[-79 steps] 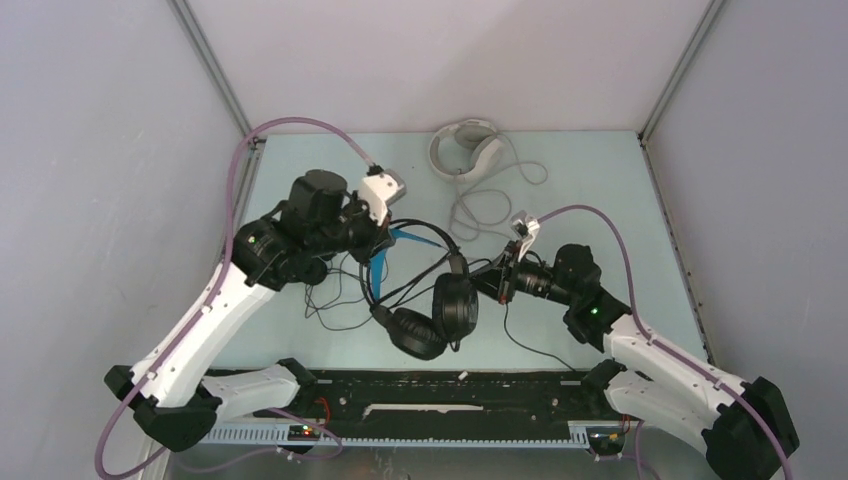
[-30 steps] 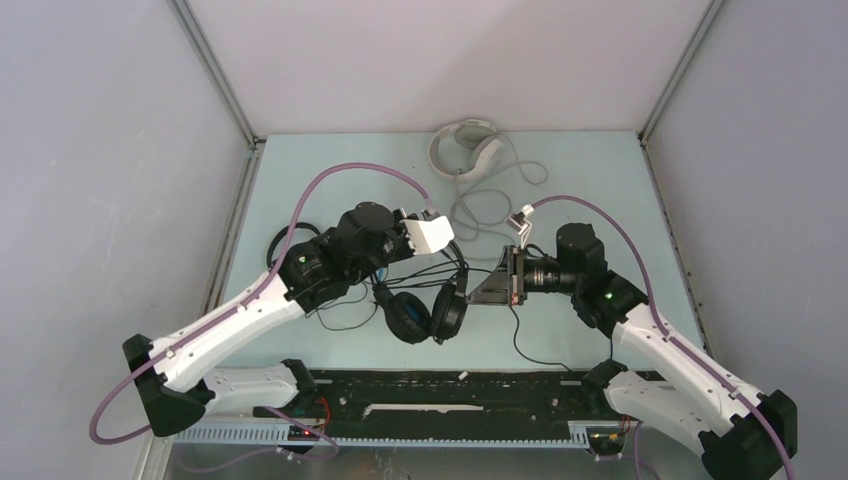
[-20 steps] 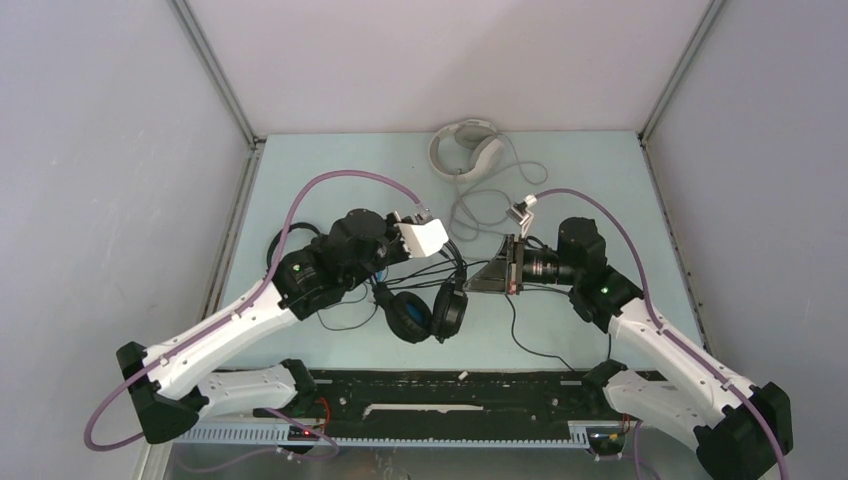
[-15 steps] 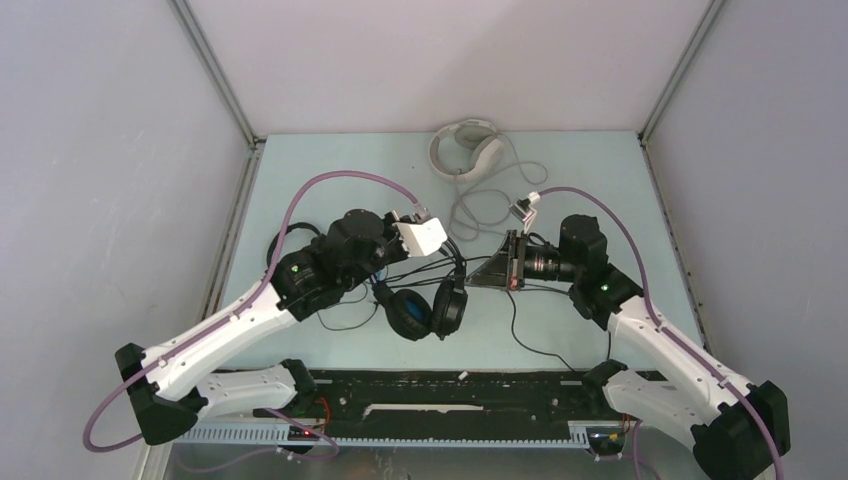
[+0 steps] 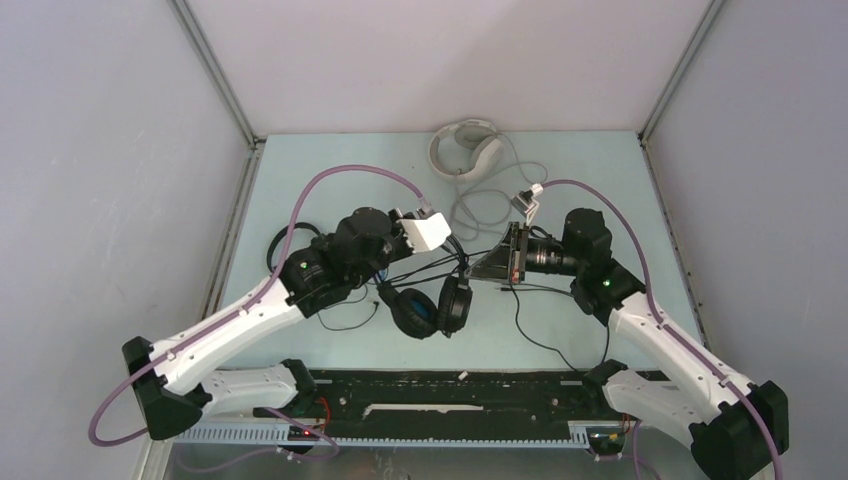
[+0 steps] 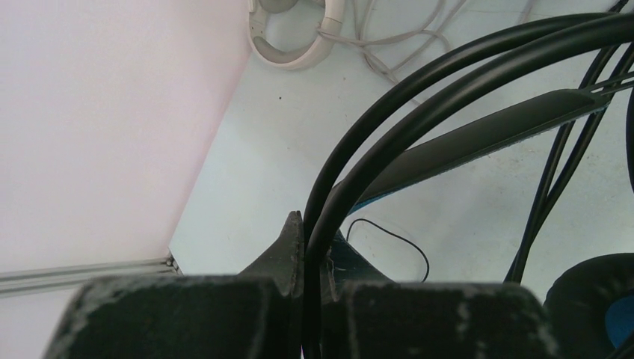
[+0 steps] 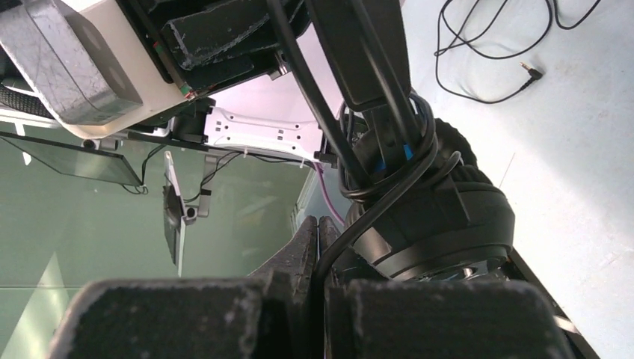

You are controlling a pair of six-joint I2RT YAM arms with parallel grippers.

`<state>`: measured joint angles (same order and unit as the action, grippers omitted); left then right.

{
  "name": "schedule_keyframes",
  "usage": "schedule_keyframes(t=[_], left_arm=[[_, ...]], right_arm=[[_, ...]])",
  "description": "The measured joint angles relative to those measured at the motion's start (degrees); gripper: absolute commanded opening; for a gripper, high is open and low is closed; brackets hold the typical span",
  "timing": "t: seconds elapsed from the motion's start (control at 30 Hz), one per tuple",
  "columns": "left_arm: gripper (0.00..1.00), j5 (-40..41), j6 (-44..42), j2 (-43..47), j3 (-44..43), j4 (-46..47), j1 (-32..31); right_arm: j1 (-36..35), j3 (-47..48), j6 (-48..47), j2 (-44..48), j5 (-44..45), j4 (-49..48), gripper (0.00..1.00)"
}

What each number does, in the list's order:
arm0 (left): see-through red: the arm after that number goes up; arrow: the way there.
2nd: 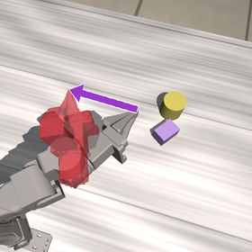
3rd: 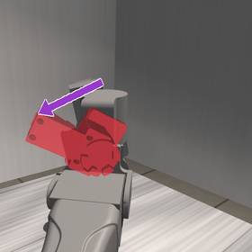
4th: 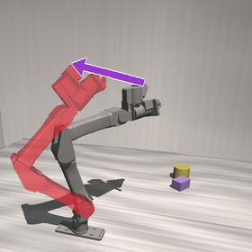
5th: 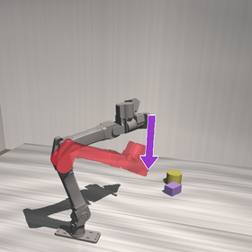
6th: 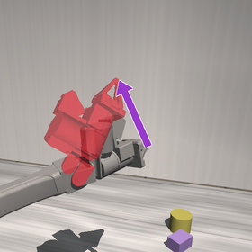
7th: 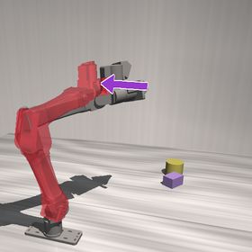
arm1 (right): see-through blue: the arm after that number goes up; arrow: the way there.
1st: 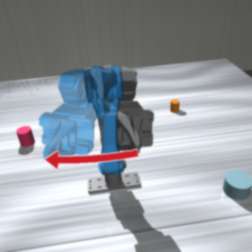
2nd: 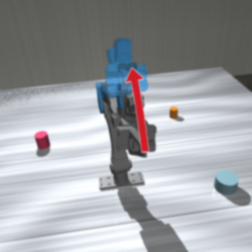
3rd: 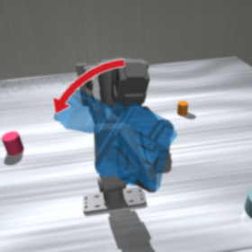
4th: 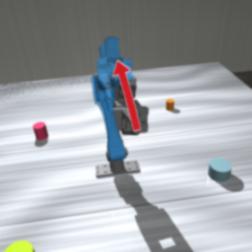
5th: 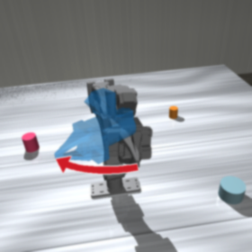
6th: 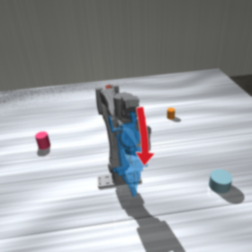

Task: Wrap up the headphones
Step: Wrap the headphones cable around the headphones.

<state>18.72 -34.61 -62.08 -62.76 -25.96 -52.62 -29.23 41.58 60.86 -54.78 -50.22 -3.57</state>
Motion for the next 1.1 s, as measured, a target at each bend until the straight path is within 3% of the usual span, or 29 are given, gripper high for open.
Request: schedule_keyframes(t=[0.47,0.83,1.1], left_arm=[[0.0,9.92,15.8,-7.19,-10.4,-9.97,0.02],[0.0,18.73,44.78,-14.29,-21.68,-22.27,0.02],[0.0,20.09,60.7,-14.75,-24.04,-25.29,1.53]], right_arm=[[-4.39,4.55,2.08,-2.58,1.97,-2.86,0.1],[-12.02,12.13,-4.42,-6.73,12.41,1.44,0.1],[-18.27,12.52,-15.82,-6.19,23.65,8.48,0.1]])
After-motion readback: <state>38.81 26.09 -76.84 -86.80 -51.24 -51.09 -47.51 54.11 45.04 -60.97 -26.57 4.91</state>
